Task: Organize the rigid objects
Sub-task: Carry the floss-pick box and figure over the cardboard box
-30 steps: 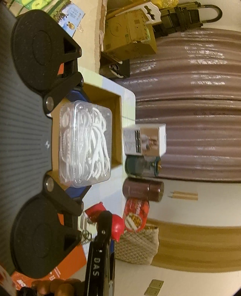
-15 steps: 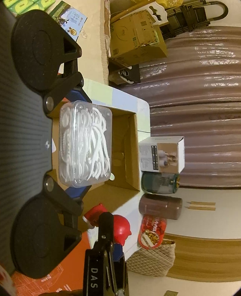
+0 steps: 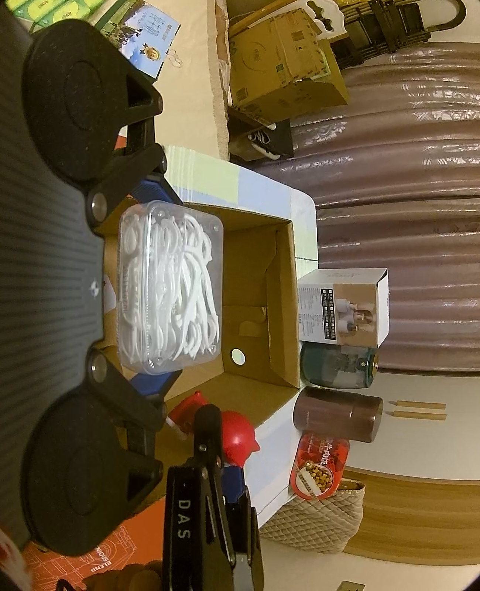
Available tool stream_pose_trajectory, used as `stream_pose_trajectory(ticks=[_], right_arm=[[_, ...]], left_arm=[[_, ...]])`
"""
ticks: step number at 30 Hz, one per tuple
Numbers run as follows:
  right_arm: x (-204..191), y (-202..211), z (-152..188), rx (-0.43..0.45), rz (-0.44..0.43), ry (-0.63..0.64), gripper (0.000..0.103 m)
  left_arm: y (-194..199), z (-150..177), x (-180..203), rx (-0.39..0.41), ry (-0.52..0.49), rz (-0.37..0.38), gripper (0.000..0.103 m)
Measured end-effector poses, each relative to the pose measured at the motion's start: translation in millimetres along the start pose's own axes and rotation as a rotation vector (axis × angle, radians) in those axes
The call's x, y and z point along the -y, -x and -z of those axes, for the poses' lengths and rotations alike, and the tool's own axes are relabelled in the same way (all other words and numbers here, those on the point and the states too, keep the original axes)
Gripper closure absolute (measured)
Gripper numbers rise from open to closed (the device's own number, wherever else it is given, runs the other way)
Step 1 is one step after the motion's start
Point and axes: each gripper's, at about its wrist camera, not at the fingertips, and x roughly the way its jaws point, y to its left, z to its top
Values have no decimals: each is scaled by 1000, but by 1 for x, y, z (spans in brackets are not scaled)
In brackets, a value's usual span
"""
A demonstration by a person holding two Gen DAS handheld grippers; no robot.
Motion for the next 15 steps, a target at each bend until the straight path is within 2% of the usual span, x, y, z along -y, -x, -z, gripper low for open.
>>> stream_pose_trajectory(ticks=[15], right_arm=[[-3,-13,1,-34,13,43,61]], left_arm=[[-18,-2,-9,-32,3,1,20]])
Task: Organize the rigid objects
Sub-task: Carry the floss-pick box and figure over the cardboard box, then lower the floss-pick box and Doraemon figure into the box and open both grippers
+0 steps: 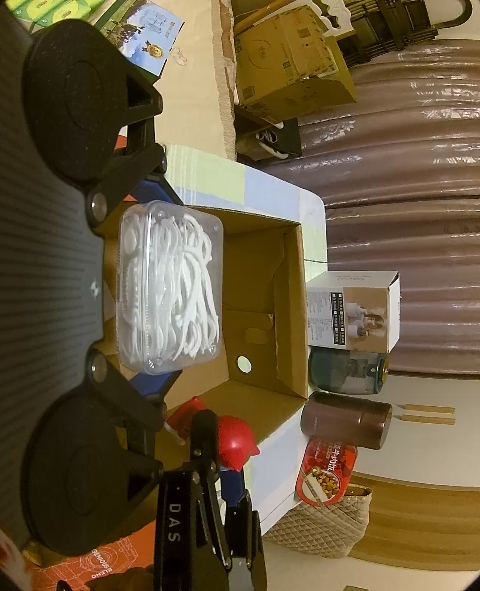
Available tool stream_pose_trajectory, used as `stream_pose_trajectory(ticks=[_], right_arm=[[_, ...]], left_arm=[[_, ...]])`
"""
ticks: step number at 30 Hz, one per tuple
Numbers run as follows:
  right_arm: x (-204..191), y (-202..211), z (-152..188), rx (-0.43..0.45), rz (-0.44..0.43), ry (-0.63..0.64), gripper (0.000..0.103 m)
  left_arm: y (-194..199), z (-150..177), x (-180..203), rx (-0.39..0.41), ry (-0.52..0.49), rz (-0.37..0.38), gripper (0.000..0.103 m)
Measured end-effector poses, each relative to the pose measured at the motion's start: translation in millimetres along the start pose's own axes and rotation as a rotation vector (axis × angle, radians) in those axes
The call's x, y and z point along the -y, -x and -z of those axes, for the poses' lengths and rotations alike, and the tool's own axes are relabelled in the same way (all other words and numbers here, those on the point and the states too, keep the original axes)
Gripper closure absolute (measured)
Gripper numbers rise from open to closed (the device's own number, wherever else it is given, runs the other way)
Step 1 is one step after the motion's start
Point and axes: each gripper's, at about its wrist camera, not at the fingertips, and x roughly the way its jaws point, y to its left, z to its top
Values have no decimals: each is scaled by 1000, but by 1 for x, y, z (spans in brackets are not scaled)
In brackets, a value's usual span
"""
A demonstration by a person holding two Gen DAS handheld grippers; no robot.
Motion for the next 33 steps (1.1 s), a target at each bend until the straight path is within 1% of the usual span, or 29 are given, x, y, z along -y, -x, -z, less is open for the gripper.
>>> stream_pose_trajectory(ticks=[13,22,27,33], right_arm=[[2,-5,0,-11,12,11,61],[3,-6,1,-6,16,6,61],[7,-7,1,-7,15,-2,61],[7,-6,0,-10,7,-4,61]], left_arm=[[-15,-1,3,-19,-12,0,20],[-25,-10,5,-27,-14,0,19],[-20,-16,4,6,-18,-21,19],[-15,-15,-1,10,-5,-29,20]])
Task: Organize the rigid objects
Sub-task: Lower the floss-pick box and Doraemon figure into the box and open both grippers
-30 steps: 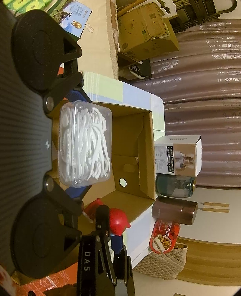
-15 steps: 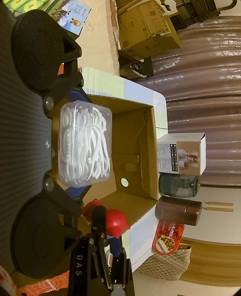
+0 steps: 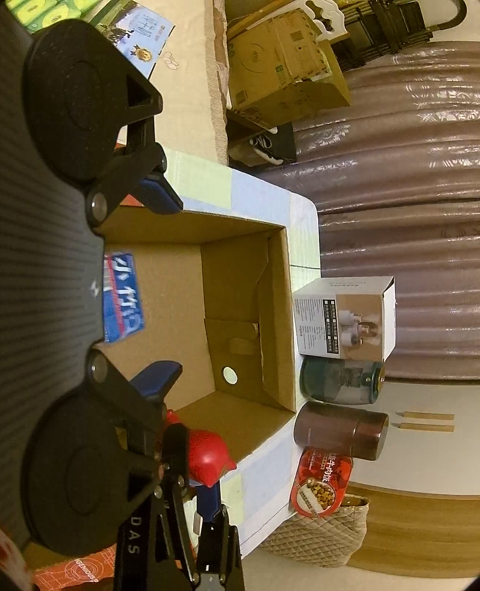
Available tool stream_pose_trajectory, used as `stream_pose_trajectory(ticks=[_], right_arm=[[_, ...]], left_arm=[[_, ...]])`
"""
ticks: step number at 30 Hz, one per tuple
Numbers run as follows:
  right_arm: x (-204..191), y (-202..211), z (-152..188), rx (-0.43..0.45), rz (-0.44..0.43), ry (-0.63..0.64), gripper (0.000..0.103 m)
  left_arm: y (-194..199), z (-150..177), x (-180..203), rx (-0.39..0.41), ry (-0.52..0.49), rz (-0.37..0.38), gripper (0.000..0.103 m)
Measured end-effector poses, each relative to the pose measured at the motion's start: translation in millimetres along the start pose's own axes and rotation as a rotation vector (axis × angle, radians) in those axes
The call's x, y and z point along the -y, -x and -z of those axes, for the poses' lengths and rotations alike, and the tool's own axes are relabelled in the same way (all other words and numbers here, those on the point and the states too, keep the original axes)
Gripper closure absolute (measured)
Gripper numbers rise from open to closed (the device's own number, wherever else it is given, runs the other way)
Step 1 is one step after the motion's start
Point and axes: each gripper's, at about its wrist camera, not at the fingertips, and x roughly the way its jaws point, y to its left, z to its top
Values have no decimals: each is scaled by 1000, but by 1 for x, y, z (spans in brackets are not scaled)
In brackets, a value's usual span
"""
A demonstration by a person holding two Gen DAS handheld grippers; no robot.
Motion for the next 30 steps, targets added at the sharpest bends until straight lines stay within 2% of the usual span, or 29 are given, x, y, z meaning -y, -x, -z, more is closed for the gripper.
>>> stream_pose_trajectory(ticks=[30], right_arm=[[-4,-3,1,-4,-5,10,61]], left_arm=[[4,6,3,-5,-3,11,20]])
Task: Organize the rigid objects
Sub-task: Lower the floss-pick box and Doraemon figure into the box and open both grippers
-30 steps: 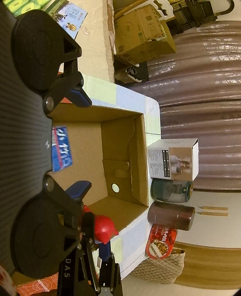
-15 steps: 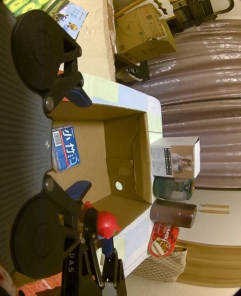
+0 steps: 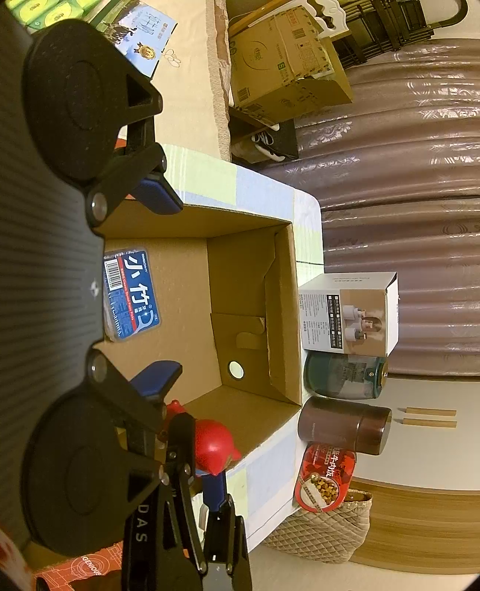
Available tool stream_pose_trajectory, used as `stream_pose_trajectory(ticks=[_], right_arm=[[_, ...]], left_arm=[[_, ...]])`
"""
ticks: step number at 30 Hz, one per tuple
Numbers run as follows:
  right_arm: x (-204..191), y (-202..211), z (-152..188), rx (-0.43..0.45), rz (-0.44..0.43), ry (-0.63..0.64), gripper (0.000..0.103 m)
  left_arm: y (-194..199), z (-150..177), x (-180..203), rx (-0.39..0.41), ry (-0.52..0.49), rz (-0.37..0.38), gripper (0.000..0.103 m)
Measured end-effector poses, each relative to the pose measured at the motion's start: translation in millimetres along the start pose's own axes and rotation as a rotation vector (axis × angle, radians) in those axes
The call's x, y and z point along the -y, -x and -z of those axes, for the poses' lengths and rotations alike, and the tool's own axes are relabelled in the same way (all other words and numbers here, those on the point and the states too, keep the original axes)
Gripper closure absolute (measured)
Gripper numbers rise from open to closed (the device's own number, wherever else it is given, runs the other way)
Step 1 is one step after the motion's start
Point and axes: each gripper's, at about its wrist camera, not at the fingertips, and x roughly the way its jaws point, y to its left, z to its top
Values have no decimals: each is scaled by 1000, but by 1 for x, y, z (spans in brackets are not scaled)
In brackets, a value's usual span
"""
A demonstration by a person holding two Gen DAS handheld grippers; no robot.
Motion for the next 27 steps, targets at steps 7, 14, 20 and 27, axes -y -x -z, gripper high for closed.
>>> stream_pose_trajectory(ticks=[7,14,20,27], right_arm=[[2,8,-3,54,8,-8,61],[5,10,-4,60,7,-8,60],[8,16,-3,77,8,-6,60],[17,40,0,149,11,1,60]], left_arm=[[2,-3,0,7,-1,-1,20],[5,-5,2,14,-1,2,20],[9,-6,4,19,-3,3,20],[20,-9,13,43,31,8,20]])
